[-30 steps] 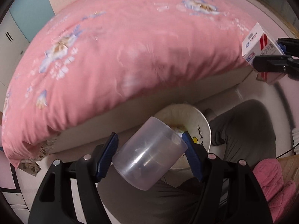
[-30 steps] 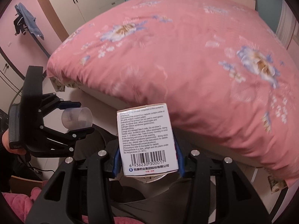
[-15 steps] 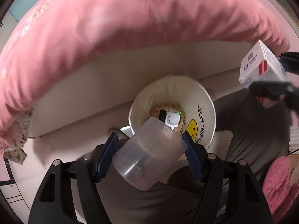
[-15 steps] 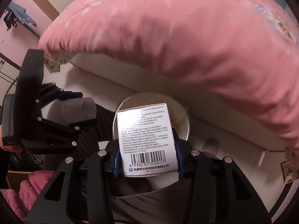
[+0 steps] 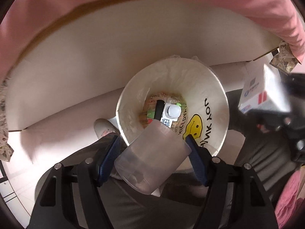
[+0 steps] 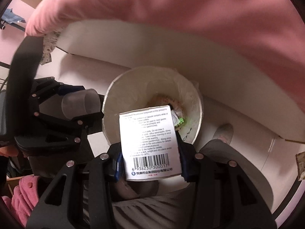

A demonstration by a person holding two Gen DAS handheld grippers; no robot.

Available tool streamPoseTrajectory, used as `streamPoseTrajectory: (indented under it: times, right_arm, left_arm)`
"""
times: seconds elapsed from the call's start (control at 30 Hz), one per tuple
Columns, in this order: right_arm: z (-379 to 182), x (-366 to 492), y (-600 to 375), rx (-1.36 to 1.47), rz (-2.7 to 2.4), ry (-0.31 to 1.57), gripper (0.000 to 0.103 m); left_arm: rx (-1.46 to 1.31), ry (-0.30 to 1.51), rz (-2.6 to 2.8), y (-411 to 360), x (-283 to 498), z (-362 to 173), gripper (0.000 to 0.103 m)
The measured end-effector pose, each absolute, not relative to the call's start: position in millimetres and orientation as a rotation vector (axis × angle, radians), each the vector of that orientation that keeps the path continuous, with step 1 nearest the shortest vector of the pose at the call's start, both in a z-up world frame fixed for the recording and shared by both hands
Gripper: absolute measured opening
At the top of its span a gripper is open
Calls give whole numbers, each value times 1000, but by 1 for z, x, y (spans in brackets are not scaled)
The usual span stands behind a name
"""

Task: Collect trash
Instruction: 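Lower both held items over the wastebasket opening, then open the left tool while the right tool opens, dropping cup and box in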

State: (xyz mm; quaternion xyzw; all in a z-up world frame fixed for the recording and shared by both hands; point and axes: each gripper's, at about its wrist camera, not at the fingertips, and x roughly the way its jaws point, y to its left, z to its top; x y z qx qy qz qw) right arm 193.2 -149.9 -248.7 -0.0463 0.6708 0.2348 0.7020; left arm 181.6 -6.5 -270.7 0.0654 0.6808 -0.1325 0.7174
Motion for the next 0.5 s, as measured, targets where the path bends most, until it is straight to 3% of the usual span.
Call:
streamPoseTrajectory:
  times: [0.5]
  right_arm:
    - [-339,205,-143,-41,476,1731,46]
  left_arm:
    - [2,1638,-287,-10,210,-344,72]
